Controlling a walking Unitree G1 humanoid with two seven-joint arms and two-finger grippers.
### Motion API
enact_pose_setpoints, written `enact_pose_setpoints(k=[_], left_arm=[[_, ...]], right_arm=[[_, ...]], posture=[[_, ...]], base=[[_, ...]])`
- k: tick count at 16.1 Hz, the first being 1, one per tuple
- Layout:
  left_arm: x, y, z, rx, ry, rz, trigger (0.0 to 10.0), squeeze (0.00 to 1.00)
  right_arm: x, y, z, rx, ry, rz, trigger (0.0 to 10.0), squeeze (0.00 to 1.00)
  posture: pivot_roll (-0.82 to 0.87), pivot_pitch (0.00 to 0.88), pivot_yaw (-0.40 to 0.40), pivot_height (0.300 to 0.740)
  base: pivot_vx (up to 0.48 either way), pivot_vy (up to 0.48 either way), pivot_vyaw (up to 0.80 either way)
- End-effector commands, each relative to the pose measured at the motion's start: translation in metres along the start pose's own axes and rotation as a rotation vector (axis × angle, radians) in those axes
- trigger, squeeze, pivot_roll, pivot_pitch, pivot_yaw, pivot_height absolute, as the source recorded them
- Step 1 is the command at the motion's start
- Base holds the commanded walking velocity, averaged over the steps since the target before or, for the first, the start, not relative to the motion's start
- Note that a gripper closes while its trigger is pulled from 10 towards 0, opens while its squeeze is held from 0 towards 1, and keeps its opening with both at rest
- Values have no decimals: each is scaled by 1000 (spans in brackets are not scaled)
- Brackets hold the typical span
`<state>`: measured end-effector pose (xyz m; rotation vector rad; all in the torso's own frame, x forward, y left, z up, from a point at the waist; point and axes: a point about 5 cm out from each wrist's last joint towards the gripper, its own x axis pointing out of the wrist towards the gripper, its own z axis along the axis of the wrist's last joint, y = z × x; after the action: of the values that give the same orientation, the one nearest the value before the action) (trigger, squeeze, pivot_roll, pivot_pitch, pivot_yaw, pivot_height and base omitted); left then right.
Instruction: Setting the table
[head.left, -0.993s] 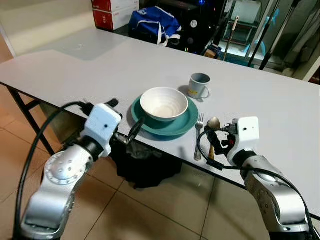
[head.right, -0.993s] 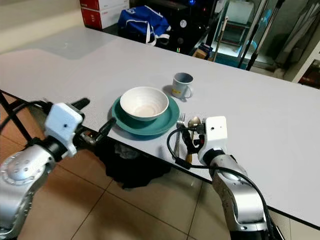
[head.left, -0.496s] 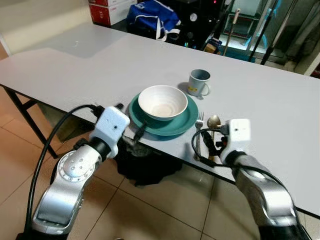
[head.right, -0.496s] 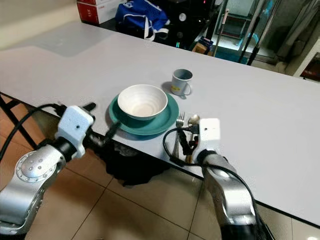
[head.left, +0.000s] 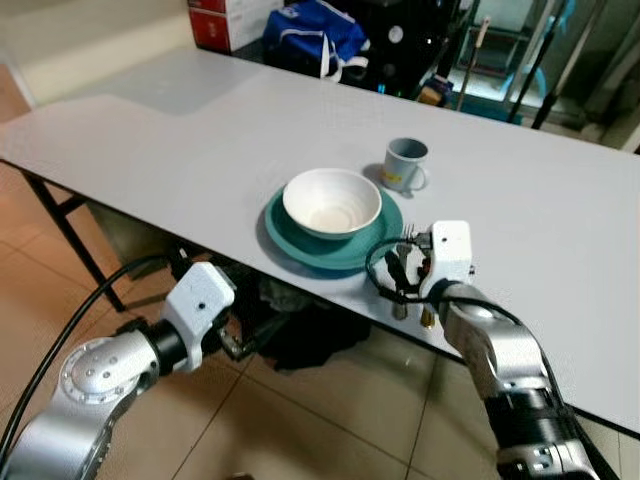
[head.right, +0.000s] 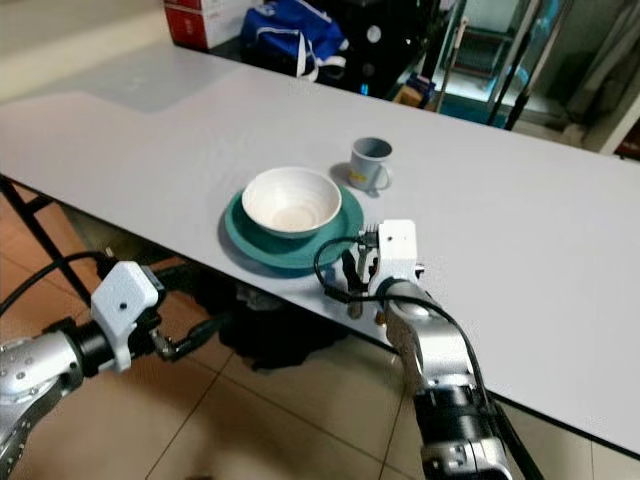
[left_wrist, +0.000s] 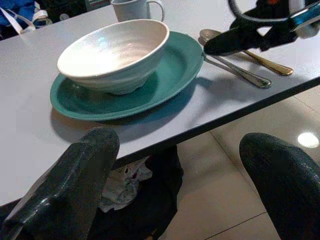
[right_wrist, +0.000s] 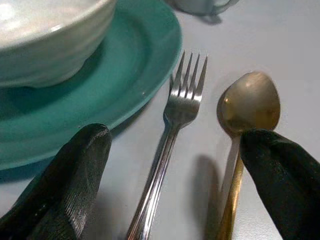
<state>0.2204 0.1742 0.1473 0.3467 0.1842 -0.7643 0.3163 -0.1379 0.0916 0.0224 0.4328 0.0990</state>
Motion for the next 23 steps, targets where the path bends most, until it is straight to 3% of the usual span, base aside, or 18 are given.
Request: enact_pose_setpoints(k=[1, 4, 7, 10, 16, 17, 18, 19, 23], left_arm=[[-3, -1, 4, 8, -6, -21, 10000, 0], [-5, -4, 4, -6, -3, -46, 10000, 0], [-6, -6, 3, -15, -5, -55, 10000, 0], [-7, -7, 3, -21, -5, -64, 10000, 0], [-8, -13, 0, -45, 13, -104, 10000, 0], [-8, -14, -1, -48, 17, -110, 10000, 0], [-9, -14, -1, -48, 18, -112, 10000, 0], [-9, -15, -1, -49, 18, -112, 10000, 0], [-9, -15, -1, -54, 20, -114, 10000, 0]], right_arm=[[4, -7, 1, -23, 5, -50, 10000, 0], [11, -18, -2, -19, 27, -140, 10000, 0], [16, -25, 2, 59, 3, -153, 10000, 0], [20, -32, 3, 71, 3, -181, 10000, 0], [25, -37, -6, 33, 34, -217, 10000, 0], [26, -36, -10, 31, 56, -207, 3255, 0], [26, -36, -11, 31, 63, -206, 2549, 0], [26, -36, -12, 57, 66, -198, 0, 0], [28, -35, -14, 120, 74, -167, 0, 0]], posture=[[-1, 0, -18, 740], [6, 0, -26, 740], [8, 0, -28, 740], [9, 0, -29, 740], [12, 0, -33, 740], [12, 0, -33, 740], [10, 0, -32, 740], [10, 0, -33, 740], [9, 0, -34, 740]], base=[[0, 0, 0], [0, 0, 0], [0, 0, 0], [0, 0, 0], [0, 0, 0], [0, 0, 0], [0, 0, 0], [0, 0, 0], [0, 0, 0]])
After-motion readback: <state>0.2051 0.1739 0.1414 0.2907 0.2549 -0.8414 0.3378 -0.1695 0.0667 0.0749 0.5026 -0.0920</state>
